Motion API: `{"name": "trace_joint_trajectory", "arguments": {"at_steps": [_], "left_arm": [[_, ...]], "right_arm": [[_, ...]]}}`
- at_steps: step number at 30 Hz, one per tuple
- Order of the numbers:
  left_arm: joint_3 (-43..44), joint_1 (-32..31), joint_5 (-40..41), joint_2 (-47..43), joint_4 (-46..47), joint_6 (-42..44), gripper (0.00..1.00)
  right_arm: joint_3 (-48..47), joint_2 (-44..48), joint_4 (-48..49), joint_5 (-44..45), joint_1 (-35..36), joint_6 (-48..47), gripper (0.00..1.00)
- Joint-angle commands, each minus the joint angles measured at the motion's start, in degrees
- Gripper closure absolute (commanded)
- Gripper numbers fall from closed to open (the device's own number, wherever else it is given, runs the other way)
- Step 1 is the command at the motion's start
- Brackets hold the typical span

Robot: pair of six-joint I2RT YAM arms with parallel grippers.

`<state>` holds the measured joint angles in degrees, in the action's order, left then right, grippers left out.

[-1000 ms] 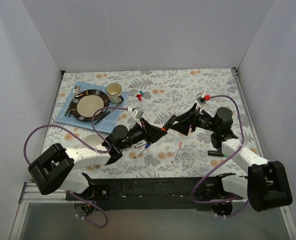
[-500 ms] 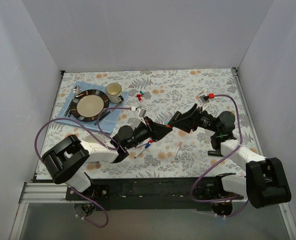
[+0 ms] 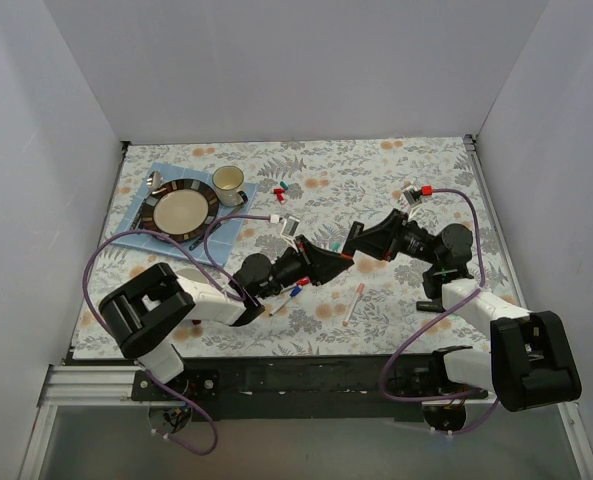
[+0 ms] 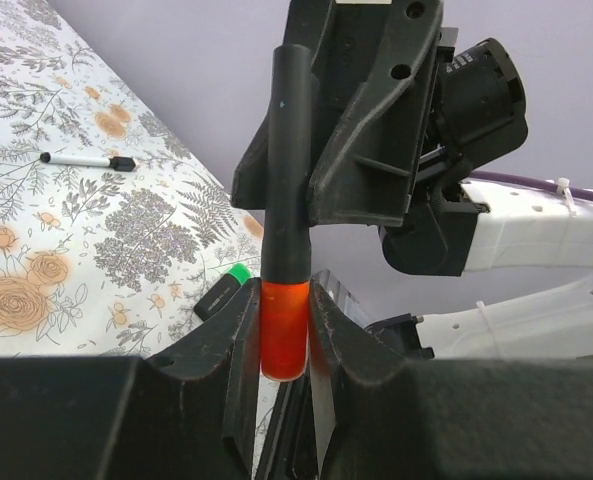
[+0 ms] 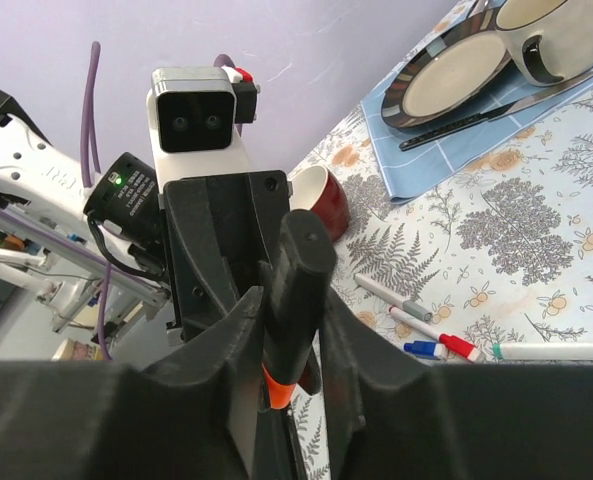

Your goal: Open the pen caps

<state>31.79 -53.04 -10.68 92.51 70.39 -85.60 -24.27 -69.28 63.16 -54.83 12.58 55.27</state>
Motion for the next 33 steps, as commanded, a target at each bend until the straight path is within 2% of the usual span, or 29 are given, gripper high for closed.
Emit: {"name": "trace_joint_trajectory", "arguments": {"at_steps": [1,3,6,8,9,13,18,25,28,29,30,33], "left_arm": [[1.60,-0.14,-1.62,1.62,0.54,-0.97,1.00],[2.04,-0.14,-2.76,2.06,0.45,-1.32,1.00],[2.22,-0.14,-4.61,2.50,0.19,-1.23,1.00],[2.49,-0.14,-5.05,2.24,-1.47,-0.36,0.86],[2.75,-0.14,-5.06,2.06,-2.27,-0.01,0.74],[3.45,-0.14,-5.14,1.10,-4.73,1.66,0.58],[4.95,-0.05,-5.67,0.92,-6.05,3.16,0.55],[5.91,-0.05,-6.81,0.66,-5.61,4.04,0.58],[6.09,0.04,-8.12,0.74,-5.35,4.13,0.76],[6.09,0.04,-9.00,0.83,-5.26,4.04,0.93],[6.26,0.04,-9.53,0.83,-5.44,4.04,1.00],[6.09,0.04,-12.34,1.01,-6.14,4.39,1.00]], "right_arm": [[-0.07,-0.16,6.19,-1.95,-0.01,1.07,0.85],[-0.07,-0.25,6.54,-2.21,-0.19,1.16,0.99],[0.19,0.19,7.16,-2.21,-0.62,0.81,0.99],[0.19,0.46,7.16,-2.30,-0.89,0.37,0.99],[0.19,0.46,6.90,-2.39,-0.89,0.20,0.99],[0.19,0.28,6.63,-2.56,-0.89,-0.07,0.99],[0.19,0.28,6.02,-2.65,-0.89,-0.59,0.99],[0.01,-0.16,4.78,-2.83,-0.98,-1.48,0.99],[-0.07,-0.16,4.61,-2.92,-0.89,-1.91,0.99],[-0.07,-0.16,4.43,-3.00,-0.98,-2.18,0.99],[-0.07,-0.25,4.35,-3.35,-0.98,-2.53,0.99],[-0.43,0.10,2.94,-5.10,-0.98,-6.91,0.99]]}}
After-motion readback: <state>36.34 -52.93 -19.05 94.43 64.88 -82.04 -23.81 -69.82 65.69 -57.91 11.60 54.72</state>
